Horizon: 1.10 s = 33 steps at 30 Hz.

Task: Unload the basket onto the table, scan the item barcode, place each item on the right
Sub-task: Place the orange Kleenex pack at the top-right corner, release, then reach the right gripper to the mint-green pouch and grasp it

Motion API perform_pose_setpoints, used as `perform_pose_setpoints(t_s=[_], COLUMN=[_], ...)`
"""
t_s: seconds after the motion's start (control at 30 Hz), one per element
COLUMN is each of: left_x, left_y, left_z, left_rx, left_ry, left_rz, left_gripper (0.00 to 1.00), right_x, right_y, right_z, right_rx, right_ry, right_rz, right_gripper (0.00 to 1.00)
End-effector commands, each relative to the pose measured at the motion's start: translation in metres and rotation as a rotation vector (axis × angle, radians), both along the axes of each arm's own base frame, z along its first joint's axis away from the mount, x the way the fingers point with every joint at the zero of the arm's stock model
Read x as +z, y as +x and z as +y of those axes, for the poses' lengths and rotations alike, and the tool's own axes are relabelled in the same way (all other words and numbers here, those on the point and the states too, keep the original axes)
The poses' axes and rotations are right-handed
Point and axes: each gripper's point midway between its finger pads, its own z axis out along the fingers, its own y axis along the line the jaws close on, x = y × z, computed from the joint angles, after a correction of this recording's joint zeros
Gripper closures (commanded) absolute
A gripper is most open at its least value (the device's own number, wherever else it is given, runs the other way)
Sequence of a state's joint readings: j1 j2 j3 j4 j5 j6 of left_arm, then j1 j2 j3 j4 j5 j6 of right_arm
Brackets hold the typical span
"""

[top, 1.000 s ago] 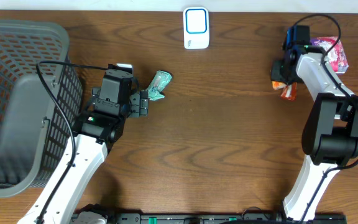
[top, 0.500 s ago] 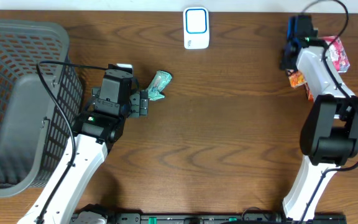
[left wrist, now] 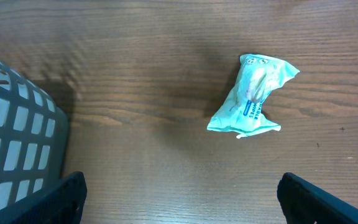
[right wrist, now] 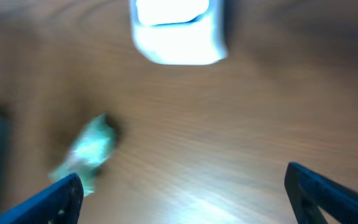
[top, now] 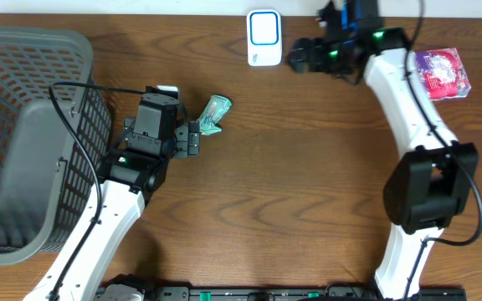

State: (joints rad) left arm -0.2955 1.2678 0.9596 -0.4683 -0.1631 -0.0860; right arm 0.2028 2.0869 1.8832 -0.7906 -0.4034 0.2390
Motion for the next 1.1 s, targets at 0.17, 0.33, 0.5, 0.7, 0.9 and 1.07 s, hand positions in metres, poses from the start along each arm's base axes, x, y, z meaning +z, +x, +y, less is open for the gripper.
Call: perform_pose_setpoints(t_s=[0.17,0.33,0.5,0.7,0.9,1.07], left_x=[0.0,0.0,0.0,0.0,0.0,0.0], left_y=[0.0,0.0,0.0,0.0,0.0,0.0], left_z=[0.001,0.001,0.001,0.001,0.001,0.001], left_rx=[0.011,0.011,0.011,0.011,0.011,0.011], left_ry=[-0.004,-0.004,-0.004,-0.004,-0.004,-0.004], left_rz=[0.001,0.001,0.001,0.001,0.001,0.001], left_gripper=[0.02,0.02,0.02,0.02,0.02,0.02], right_x=[-0.061,-0.08,-0.097,-0.137,-0.146,-0.113], right_y=[-0.042,-0.049,-0.052,-0.055,-0.057,-0.055], right_z=[0.111,0.149,0.168,0.19,0.19,0.181], right_rx=[-0.098,-0.196,-0.252,-0.259,-0.252,-0.257], right_ry=[0.154,0.07,0.018,0.042,0.037,0.058], right_rz=[0.249,0.195,0.146,0.181,0.206,0.205], right_gripper=[0.1,0.09,0.18,0.27,0.75,0.99])
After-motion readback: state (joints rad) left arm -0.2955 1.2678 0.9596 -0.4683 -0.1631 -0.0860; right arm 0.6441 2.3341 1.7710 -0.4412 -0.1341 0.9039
